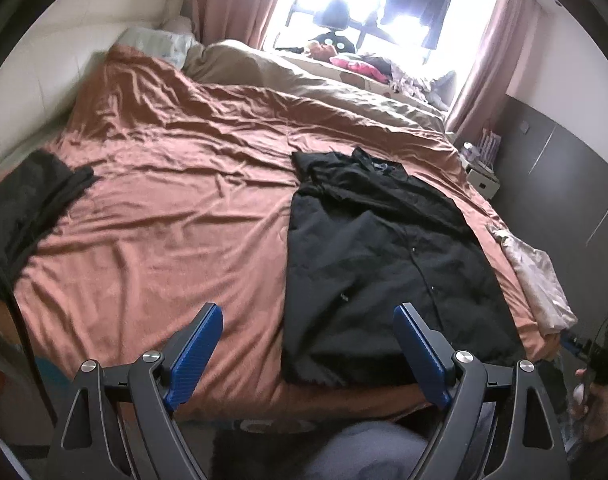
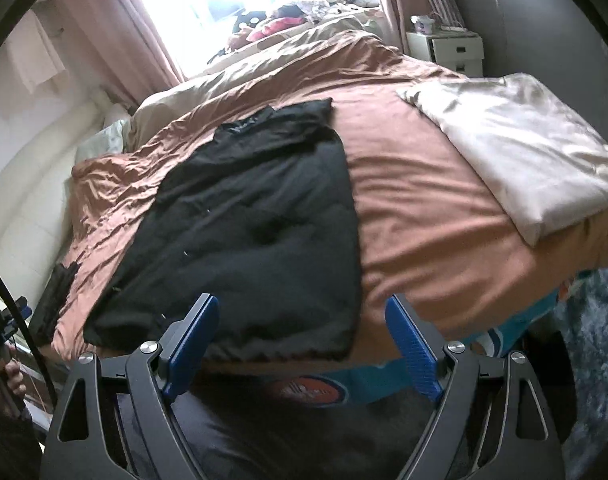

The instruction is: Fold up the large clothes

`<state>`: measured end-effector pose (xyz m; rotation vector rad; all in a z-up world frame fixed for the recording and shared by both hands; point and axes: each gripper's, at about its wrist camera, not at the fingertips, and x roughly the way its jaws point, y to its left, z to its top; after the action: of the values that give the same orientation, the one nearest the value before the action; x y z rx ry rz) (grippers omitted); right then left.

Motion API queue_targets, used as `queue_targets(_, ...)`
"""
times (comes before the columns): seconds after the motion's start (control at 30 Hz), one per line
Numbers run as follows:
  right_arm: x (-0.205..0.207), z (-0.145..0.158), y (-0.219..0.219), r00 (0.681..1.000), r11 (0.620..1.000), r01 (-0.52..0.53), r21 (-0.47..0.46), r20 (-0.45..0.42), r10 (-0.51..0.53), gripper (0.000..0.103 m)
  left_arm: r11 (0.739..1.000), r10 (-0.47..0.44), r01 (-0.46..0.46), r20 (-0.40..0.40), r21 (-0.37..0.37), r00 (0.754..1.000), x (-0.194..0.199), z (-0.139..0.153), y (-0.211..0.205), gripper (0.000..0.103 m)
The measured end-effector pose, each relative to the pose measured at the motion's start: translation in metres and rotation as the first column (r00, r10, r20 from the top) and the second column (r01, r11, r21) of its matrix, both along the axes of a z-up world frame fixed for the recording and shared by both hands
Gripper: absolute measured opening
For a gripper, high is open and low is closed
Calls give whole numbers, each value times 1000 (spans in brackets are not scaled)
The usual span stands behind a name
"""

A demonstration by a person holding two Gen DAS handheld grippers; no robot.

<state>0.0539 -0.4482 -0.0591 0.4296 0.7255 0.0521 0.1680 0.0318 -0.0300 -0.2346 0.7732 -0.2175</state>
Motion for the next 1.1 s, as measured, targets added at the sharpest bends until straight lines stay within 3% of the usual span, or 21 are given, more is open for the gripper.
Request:
queue_targets(0.3, 11, -32, -19, 999, 998, 38, 42, -27, -37, 84, 999, -38, 37, -31, -32, 999, 18, -40, -5, 88)
queue_targets(0.57, 48, -58, -27, 999, 992, 22, 125, -41, -17, 84, 997, -37, 27, -132, -73, 991, 49, -87, 1, 88)
queue_targets(0.7, 70, -70, -28, 999, 987, 5, 162, -53, 3, 84, 994, -34, 12, -194, -113, 980, 64, -109, 6, 77)
queue_targets(0.87, 95, -85, -28, 996, 977, -20, 210, -81, 37, 76, 992, -45, 17, -227, -123, 973, 79, -124, 5, 73)
queue_targets(0.97, 106, -94, -28, 995, 959, -43, 281, -78, 68, 73, 987, -76, 38, -246, -155, 966, 87, -130, 0, 66)
queue_targets(1.1, 116, -104, -30, 991, 913, -92, 396, -49, 121, 65, 985, -111, 72, -263, -155, 958, 98, -138, -10, 66)
